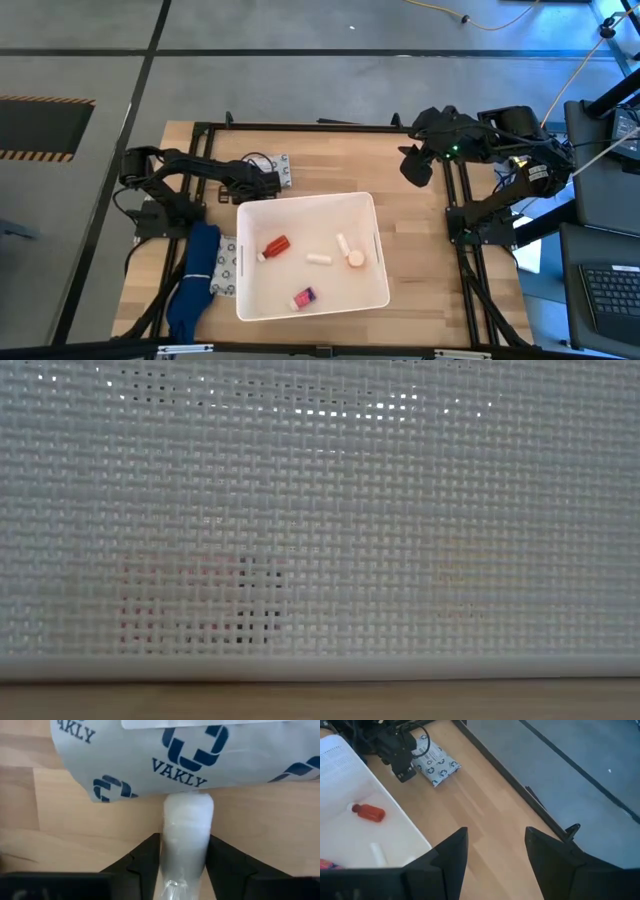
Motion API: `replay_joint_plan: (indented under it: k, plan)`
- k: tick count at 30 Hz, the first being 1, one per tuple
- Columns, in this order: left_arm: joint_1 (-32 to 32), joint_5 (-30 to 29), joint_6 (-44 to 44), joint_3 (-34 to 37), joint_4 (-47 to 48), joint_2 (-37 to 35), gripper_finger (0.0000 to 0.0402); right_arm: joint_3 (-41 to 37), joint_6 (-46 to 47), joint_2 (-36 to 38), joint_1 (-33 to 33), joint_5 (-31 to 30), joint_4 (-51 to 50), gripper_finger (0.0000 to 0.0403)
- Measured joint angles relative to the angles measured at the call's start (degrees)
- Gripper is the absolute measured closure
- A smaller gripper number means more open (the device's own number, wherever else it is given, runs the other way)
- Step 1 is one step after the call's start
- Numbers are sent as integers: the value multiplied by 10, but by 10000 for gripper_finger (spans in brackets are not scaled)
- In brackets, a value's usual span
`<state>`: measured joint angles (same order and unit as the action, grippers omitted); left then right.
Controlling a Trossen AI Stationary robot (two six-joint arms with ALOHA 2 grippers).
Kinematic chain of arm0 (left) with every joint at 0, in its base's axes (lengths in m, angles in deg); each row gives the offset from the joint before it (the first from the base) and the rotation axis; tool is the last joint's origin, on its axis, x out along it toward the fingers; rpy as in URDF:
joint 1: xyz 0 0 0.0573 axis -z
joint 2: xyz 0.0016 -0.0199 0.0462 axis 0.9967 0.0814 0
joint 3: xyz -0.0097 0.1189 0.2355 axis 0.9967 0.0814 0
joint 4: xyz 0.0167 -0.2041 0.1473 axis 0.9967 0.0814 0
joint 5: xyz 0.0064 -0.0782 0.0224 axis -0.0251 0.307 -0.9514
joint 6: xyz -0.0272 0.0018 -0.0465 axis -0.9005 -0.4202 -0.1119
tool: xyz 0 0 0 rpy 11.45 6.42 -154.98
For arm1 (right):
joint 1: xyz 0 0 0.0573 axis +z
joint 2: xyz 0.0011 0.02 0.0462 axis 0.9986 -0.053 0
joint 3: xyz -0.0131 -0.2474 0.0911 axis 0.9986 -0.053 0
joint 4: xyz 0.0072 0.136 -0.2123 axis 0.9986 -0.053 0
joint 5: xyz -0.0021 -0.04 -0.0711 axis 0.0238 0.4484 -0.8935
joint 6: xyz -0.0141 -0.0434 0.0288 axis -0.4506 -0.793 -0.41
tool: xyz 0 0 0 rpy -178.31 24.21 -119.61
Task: Pick & place medical supplies in basket/bin
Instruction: Put the white rolled gauze into the white bin
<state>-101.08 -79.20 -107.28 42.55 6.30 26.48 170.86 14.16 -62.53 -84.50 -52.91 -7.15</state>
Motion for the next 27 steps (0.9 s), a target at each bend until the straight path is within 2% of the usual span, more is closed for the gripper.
replay_joint_plan:
  k: [5, 7, 12, 19, 23, 25, 27]
  plan:
    - [0, -14, 13, 0, 1, -2, 306, 0, 10, 0, 0, 0, 0, 204]
    - [-1, -37, 13, 3, 8, -8, 319, 0, 14, 0, 0, 0, 0, 204]
    - [-7, -85, 1, 4, 54, -51, 331, 0, 23, 0, 0, 0, 0, 204]
    - [-19, -98, 21, 2, 84, -181, 326, 0, 23, 0, 0, 0, 0, 204]
    - [-19, -132, 48, -25, 82, -270, 333, 0, 22, 0, 0, 0, 0, 204]
    - [-19, -152, 89, -51, 75, -313, 333, 0, 20, 0, 0, 0, 3, 204]
    - [-19, -154, 168, -82, 49, -350, 331, 0, 20, 0, 0, -1, 9, 204]
